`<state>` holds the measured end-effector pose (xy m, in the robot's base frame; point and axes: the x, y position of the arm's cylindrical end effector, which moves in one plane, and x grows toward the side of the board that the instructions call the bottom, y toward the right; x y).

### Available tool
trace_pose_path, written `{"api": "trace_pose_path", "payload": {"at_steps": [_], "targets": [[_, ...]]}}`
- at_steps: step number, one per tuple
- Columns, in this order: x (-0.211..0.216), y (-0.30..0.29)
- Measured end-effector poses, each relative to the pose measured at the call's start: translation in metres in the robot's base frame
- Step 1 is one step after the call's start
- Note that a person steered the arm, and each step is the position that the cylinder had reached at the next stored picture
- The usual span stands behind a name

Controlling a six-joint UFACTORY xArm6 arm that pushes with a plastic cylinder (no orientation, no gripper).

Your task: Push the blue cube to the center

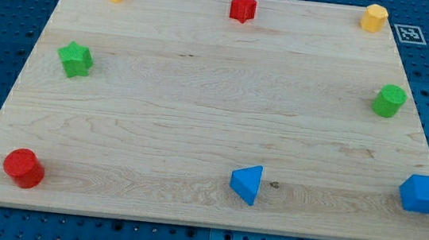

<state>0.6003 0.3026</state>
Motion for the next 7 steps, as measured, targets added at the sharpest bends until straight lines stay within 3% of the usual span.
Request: {"api": "trace_pose_path", "payload": {"at_steps": [7], "targets": [[-0.047,-0.089]]}}
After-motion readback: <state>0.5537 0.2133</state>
